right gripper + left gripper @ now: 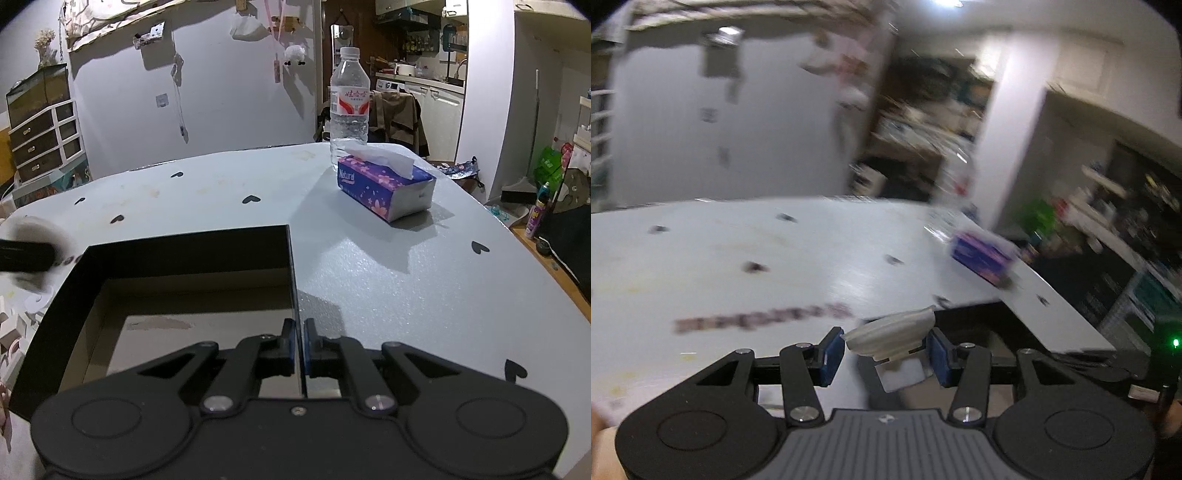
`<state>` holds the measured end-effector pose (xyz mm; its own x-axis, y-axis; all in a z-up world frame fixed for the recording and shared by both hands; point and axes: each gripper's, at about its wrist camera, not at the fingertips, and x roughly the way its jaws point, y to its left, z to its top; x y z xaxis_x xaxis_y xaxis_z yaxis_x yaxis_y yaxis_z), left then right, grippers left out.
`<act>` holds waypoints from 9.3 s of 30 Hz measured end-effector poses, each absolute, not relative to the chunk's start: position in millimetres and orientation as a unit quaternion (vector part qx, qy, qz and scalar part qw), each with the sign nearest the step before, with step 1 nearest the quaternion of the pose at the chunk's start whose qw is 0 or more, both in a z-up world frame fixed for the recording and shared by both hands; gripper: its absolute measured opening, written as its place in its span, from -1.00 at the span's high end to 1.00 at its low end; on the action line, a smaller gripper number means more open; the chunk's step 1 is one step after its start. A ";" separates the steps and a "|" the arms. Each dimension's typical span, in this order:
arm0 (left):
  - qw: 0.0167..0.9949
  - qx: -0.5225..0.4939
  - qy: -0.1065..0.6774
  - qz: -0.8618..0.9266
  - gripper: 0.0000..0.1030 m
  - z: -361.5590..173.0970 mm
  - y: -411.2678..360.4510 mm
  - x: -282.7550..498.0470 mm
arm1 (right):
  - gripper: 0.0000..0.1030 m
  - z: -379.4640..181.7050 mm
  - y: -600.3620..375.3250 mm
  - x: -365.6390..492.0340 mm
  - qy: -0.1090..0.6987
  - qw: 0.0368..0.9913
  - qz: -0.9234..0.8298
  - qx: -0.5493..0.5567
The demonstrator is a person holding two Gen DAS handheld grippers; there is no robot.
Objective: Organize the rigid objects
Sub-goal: 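Carry the hook into the black box and open the left gripper, then move the left gripper back to the pink scissors, then grasp the pink scissors with the left gripper and lift, then lower the pink scissors into the black box and open the left gripper, then move the left gripper back to the white slotted cylindrical tool, then grasp the white slotted cylindrical tool with the left gripper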
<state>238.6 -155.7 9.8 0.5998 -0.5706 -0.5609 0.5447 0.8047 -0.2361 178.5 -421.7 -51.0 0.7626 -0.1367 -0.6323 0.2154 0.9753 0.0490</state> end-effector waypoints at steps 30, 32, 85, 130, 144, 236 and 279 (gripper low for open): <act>0.813 -0.073 0.465 -0.344 -0.22 -66.4 -311.1 311.3 | 0.93 -52.7 -425.8 175.3 0.326 0.940 -0.065 0.076; 0.813 -0.076 0.464 -0.344 -0.27 -66.0 -310.0 310.9 | 0.93 -52.7 -425.5 175.2 0.326 0.940 -0.065 0.076; 0.920 -0.054 0.355 -0.157 -1.00 -33.2 -44.5 162.7 | 0.93 -53.1 -426.4 178.3 0.333 0.938 -0.067 0.076; 0.947 -0.091 0.293 -0.095 0.69 6.5 -35.7 166.6 | 0.93 -55.3 -425.8 179.6 0.334 0.937 -0.064 0.075; 0.872 -0.060 0.399 -0.277 0.69 9.6 -169.4 217.3 | 0.93 -55.7 -427.2 179.7 0.334 0.937 -0.063 0.077; 0.903 -0.035 0.360 -0.234 -0.97 -31.1 -78.5 202.9 | 0.90 -56.7 -434.3 182.3 0.346 0.931 -0.057 0.103; 0.909 -0.054 0.347 -0.225 0.08 0.0 -120.2 229.8 | 0.89 -58.6 -432.3 184.2 0.350 0.929 -0.060 0.104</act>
